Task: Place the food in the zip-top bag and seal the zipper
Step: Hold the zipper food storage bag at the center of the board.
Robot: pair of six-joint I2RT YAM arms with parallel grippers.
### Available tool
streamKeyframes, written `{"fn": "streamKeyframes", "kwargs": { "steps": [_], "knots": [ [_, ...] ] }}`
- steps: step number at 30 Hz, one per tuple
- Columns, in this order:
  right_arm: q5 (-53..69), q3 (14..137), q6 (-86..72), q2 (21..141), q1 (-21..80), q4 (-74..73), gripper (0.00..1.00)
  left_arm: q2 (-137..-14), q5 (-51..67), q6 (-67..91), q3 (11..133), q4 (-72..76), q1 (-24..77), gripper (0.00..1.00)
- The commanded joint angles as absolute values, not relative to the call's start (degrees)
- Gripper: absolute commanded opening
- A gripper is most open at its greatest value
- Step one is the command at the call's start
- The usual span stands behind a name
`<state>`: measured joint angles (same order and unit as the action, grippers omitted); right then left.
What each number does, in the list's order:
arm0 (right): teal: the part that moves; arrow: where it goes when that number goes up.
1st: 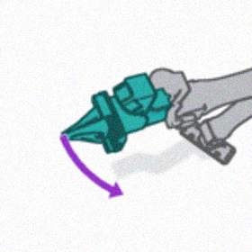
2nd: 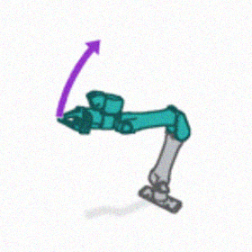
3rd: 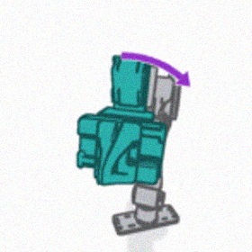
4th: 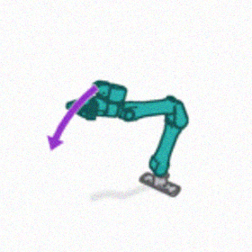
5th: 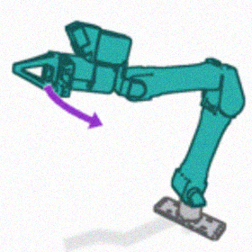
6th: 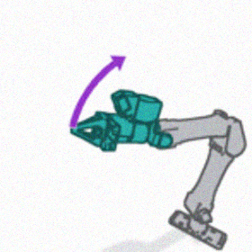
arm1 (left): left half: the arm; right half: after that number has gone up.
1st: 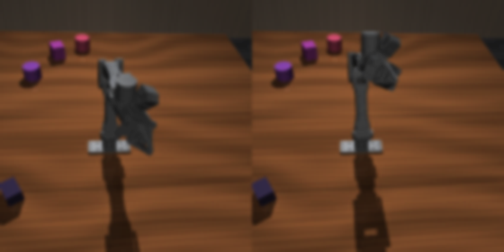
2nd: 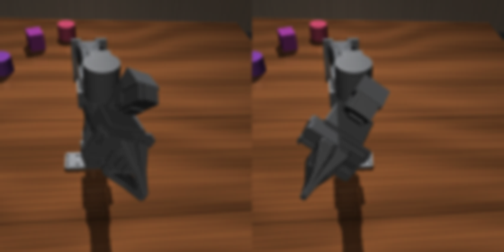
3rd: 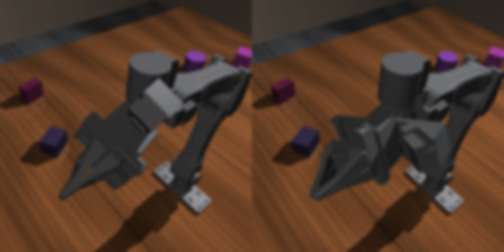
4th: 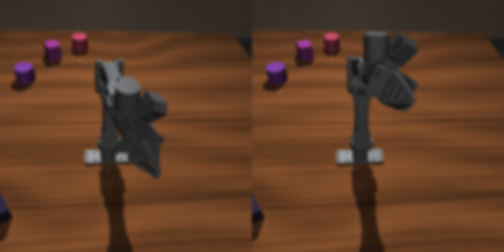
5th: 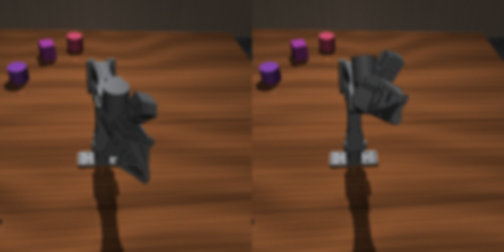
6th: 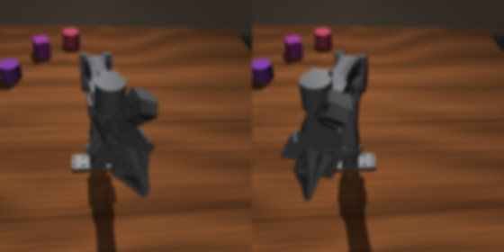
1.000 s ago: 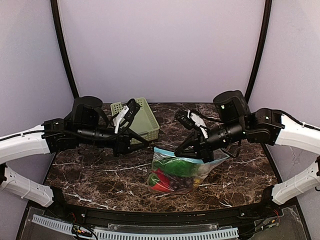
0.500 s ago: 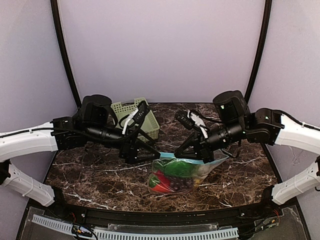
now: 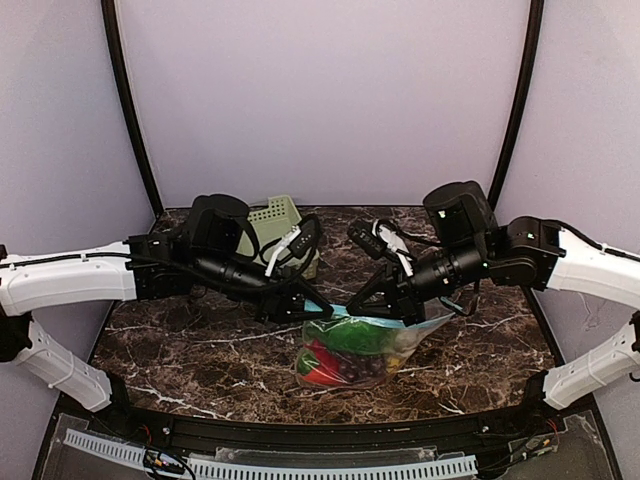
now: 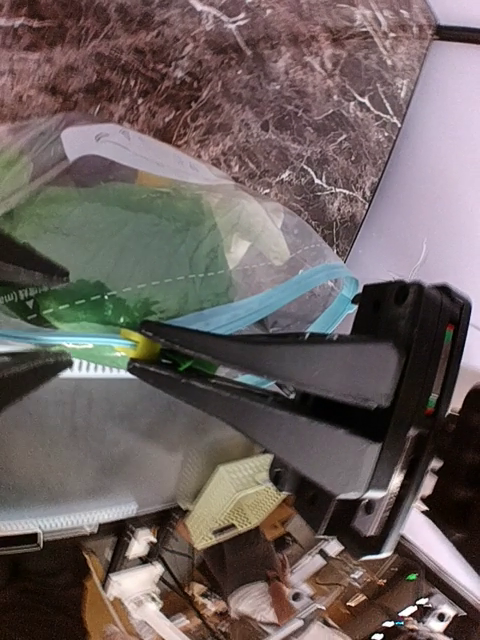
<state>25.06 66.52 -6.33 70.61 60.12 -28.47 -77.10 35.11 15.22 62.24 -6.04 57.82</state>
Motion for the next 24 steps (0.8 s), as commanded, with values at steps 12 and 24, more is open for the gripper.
{"fn": "streamKeyframes", "kwargs": {
  "steps": [12, 24],
  "knots": [
    [12.50, 66.90, -13.37, 59.99, 57.52, -38.20, 0.56, -72.02, 32.04, 15.82, 58.77, -0.27, 58.00, 0.01],
    [15.81, 61.63, -16.42, 59.00, 56.45, -37.50, 0.23, -72.83, 32.39, 16.15, 59.32, -0.19, 57.99, 0.01]
  ]
}}
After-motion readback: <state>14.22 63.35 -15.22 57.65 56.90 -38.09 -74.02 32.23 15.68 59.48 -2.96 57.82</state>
